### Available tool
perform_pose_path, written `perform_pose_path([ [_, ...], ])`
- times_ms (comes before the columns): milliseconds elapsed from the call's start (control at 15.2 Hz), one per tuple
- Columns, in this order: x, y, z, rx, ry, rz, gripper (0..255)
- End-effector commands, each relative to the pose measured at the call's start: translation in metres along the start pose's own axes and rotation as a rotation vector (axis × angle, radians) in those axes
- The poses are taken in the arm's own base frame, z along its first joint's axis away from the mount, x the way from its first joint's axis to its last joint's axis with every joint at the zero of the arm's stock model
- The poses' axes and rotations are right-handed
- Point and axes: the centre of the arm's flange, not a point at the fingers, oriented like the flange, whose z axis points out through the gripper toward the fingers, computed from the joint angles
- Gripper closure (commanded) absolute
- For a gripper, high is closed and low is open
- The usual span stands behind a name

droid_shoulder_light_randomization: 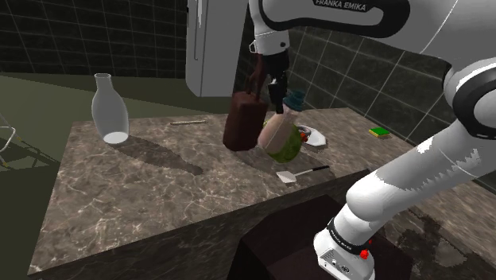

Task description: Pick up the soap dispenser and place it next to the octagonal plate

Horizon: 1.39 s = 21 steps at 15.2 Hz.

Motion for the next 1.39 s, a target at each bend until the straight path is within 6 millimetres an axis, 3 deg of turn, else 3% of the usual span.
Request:
perform_pose_path([
  [0, -0.02, 0.019, 0.003, 0.001, 0.0, -0.002, 255],
  [1320, -0.205, 0.206, 0.024, 0.001, 0.0, -0.002, 255],
])
